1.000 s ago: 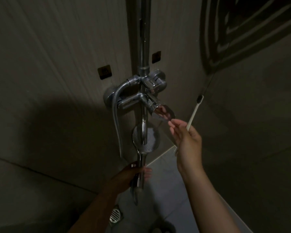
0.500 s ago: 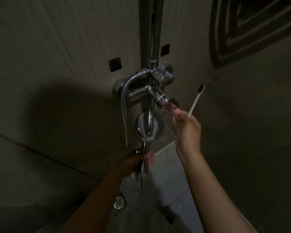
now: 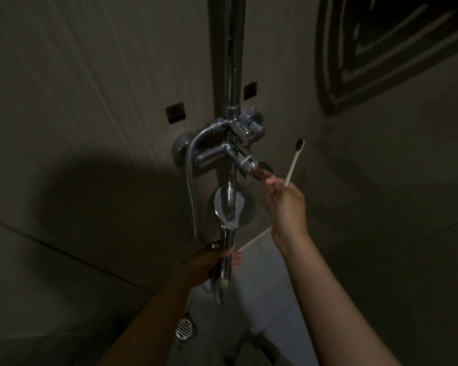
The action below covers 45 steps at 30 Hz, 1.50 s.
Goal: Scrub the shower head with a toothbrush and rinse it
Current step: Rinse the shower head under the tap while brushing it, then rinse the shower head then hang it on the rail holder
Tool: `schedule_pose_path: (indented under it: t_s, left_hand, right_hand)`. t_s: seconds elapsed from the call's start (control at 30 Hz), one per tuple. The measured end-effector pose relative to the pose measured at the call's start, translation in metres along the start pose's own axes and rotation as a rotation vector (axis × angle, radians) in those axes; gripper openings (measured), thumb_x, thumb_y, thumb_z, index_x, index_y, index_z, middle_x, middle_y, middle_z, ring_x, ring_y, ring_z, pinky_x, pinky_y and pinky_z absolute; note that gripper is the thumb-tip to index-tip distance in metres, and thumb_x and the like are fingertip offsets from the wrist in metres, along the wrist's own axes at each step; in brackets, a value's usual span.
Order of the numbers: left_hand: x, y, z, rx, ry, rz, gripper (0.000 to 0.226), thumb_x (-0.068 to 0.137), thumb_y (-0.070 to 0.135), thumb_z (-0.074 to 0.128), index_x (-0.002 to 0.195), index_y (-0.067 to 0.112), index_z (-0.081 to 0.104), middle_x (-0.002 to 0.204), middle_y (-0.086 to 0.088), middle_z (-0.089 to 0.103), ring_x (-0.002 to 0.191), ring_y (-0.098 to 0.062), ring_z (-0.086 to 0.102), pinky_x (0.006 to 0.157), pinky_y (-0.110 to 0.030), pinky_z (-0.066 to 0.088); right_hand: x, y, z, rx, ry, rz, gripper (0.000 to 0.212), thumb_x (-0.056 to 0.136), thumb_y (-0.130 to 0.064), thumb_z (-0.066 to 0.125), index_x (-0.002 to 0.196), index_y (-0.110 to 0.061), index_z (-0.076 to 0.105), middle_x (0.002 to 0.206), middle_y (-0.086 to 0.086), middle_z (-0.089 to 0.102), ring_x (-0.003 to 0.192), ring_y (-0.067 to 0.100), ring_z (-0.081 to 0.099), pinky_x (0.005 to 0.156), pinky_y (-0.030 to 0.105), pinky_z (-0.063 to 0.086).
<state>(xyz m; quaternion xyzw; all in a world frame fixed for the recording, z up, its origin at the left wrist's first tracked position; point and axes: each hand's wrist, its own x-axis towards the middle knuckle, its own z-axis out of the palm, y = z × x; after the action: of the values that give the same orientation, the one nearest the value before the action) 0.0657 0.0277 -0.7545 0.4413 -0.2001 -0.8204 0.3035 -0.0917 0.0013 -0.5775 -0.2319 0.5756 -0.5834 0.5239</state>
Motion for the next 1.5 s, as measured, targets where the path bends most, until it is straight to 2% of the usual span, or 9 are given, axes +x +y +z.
schedule_pose_path:
  t_s: [0.13,0.27,0.4,0.73,0.83,1.03,1.17,1.33,1.5]
  left_hand:
    - [-0.007,-0.007,-0.004,-0.009,0.02,0.005,0.021,0.084,0.007,0.057,0.104,0.0,0.058,0.092,-0.017,0.074,0.085,-0.028,0.073,0.065,-0.029,0.058]
    - [-0.012,-0.014,-0.006,-0.023,0.051,0.013,0.014,0.091,0.002,0.049,0.101,-0.001,0.058,0.088,-0.018,0.074,0.081,-0.028,0.073,0.064,-0.03,0.059]
    - [-0.018,-0.022,-0.001,0.036,0.106,0.005,0.012,0.092,0.002,0.049,0.096,-0.002,0.06,0.082,-0.016,0.074,0.074,-0.025,0.073,0.062,-0.029,0.06]
    - [-0.037,-0.048,0.041,0.322,0.21,-0.016,0.025,0.089,-0.007,0.052,0.064,-0.001,0.052,0.043,-0.008,0.058,0.038,-0.018,0.057,0.047,-0.026,0.049]
    - [-0.048,-0.056,0.067,0.304,0.156,-0.006,0.021,0.084,-0.017,0.049,0.07,-0.002,0.048,0.041,-0.013,0.053,0.031,-0.019,0.052,0.037,-0.022,0.046]
    - [-0.066,-0.063,0.131,0.386,-0.097,0.088,0.023,0.089,-0.009,0.05,0.108,0.003,0.049,0.08,-0.016,0.065,0.059,-0.02,0.067,0.058,-0.029,0.056]
    - [-0.081,-0.059,0.187,0.449,-0.274,0.21,0.021,0.086,0.0,0.061,0.104,0.011,0.061,0.089,-0.009,0.073,0.082,-0.021,0.07,0.072,-0.029,0.055]
    - [-0.107,-0.063,0.254,0.538,-0.399,0.331,0.021,0.087,-0.003,0.057,0.101,0.012,0.063,0.088,0.003,0.075,0.084,-0.007,0.07,0.072,-0.016,0.052]
    - [-0.151,-0.1,0.318,0.6,-0.476,0.411,0.021,0.088,-0.006,0.054,0.104,0.006,0.062,0.098,-0.004,0.073,0.084,-0.011,0.068,0.073,-0.021,0.054]
  right_hand:
    - [0.001,0.006,0.001,-0.017,0.043,-0.016,0.028,0.091,-0.006,0.047,0.071,-0.023,0.059,0.098,0.002,0.061,0.094,0.015,0.053,0.078,0.027,0.039]
    - [-0.002,0.015,-0.007,0.017,0.097,0.019,0.03,0.092,-0.005,0.048,0.072,-0.022,0.061,0.122,0.01,0.062,0.117,0.019,0.054,0.106,0.035,0.038]
    - [-0.014,0.022,-0.016,0.045,0.134,0.004,0.03,0.092,-0.002,0.049,0.071,-0.02,0.06,0.112,0.008,0.063,0.118,0.023,0.056,0.108,0.035,0.038]
    - [-0.056,0.024,-0.046,0.054,0.264,-0.017,0.026,0.091,-0.001,0.048,0.074,-0.017,0.058,0.103,0.012,0.063,0.113,0.033,0.058,0.097,0.036,0.044]
    - [-0.076,0.019,-0.068,0.055,0.298,0.008,0.023,0.093,-0.002,0.043,0.081,-0.014,0.058,0.091,0.014,0.06,0.085,0.027,0.064,0.076,0.034,0.052]
    - [-0.115,0.018,-0.123,0.015,0.408,-0.021,0.021,0.096,-0.006,0.038,0.094,-0.006,0.059,0.069,0.006,0.051,0.053,0.013,0.041,0.048,0.023,0.03]
    - [-0.135,0.008,-0.157,0.058,0.461,-0.041,0.022,0.096,-0.004,0.039,0.094,-0.005,0.06,0.07,0.007,0.049,0.051,0.013,0.041,0.044,0.023,0.031]
    - [-0.168,-0.002,-0.2,0.193,0.469,-0.084,0.022,0.095,-0.001,0.041,0.089,0.003,0.062,0.072,0.015,0.065,0.045,0.009,0.056,0.042,0.017,0.041]
    - [-0.214,-0.004,-0.26,0.185,0.453,-0.143,0.018,0.092,-0.004,0.049,0.084,0.001,0.064,0.052,0.001,0.053,0.039,0.006,0.044,0.038,0.015,0.033]
